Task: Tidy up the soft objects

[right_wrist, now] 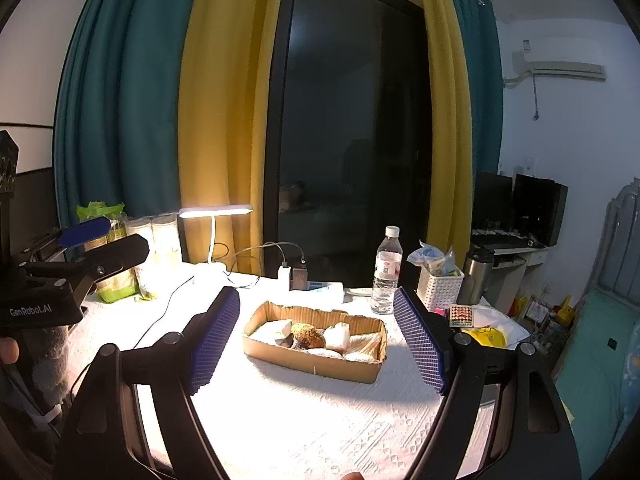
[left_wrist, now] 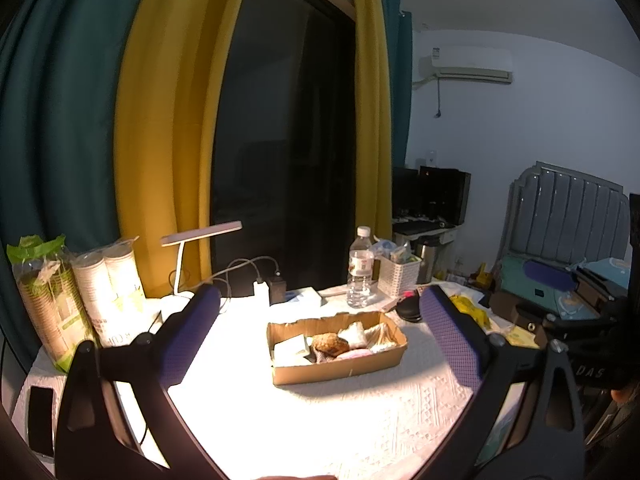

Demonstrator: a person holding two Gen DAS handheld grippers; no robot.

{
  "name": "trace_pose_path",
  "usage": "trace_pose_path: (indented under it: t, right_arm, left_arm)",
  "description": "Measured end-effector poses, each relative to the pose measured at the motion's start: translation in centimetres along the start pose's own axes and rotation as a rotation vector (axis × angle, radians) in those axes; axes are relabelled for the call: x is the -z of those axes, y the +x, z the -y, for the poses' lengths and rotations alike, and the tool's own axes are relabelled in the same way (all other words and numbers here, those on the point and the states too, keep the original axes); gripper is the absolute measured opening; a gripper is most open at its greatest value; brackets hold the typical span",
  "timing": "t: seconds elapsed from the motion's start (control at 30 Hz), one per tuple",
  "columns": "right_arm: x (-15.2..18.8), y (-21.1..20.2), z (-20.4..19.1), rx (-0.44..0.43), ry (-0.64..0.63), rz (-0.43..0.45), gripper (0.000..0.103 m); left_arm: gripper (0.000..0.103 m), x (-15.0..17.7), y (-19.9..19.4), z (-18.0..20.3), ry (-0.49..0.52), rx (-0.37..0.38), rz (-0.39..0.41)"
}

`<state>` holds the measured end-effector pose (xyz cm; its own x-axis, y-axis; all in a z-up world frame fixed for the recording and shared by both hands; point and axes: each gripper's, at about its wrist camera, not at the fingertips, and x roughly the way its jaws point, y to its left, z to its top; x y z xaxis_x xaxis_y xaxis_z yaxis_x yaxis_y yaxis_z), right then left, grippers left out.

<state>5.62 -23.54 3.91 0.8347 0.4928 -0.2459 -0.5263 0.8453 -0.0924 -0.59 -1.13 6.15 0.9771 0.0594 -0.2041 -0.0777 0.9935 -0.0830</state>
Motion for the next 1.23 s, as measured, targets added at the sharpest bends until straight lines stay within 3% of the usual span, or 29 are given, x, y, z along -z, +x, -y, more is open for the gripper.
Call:
trace_pose_path:
  t: [1.23]
  right_arm:
    - [-1.3,-0.3,-0.4,-0.006,-0.024,0.021,0.082]
  left_arm:
    - [0.101,-0.2,-1.5,-1.4,0.004,-0.021,0.024]
